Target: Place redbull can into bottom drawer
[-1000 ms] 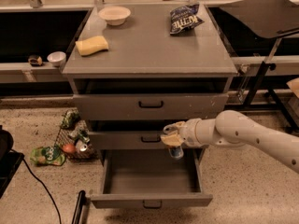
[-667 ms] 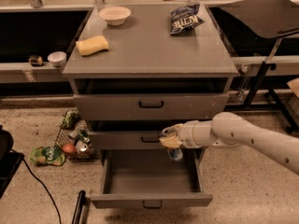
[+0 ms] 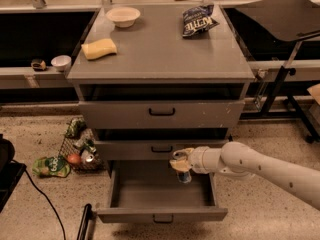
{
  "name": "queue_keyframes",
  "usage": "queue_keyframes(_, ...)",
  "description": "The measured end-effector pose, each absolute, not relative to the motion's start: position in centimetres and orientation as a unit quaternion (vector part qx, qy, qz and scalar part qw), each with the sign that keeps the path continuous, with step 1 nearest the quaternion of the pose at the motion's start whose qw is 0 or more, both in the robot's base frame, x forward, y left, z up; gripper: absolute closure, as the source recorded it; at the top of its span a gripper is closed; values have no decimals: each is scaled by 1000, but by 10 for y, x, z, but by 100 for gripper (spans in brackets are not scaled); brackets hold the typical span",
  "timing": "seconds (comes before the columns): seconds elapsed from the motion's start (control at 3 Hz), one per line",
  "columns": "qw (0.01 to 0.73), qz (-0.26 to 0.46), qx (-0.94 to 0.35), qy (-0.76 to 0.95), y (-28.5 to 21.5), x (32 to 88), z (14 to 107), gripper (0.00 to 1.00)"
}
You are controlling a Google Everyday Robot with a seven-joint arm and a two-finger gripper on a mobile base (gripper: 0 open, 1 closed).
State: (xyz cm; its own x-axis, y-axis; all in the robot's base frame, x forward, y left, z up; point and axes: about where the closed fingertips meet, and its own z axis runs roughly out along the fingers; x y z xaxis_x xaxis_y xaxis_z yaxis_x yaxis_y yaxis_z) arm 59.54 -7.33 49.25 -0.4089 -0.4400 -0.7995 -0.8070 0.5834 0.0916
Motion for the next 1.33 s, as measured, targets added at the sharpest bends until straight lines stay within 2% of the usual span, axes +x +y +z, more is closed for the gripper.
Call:
queue_keyframes(1.0,340,290,-343,826,-70,585,373,100)
queue_keyframes(1.33,340,290,-343,826,-70,585,373,100)
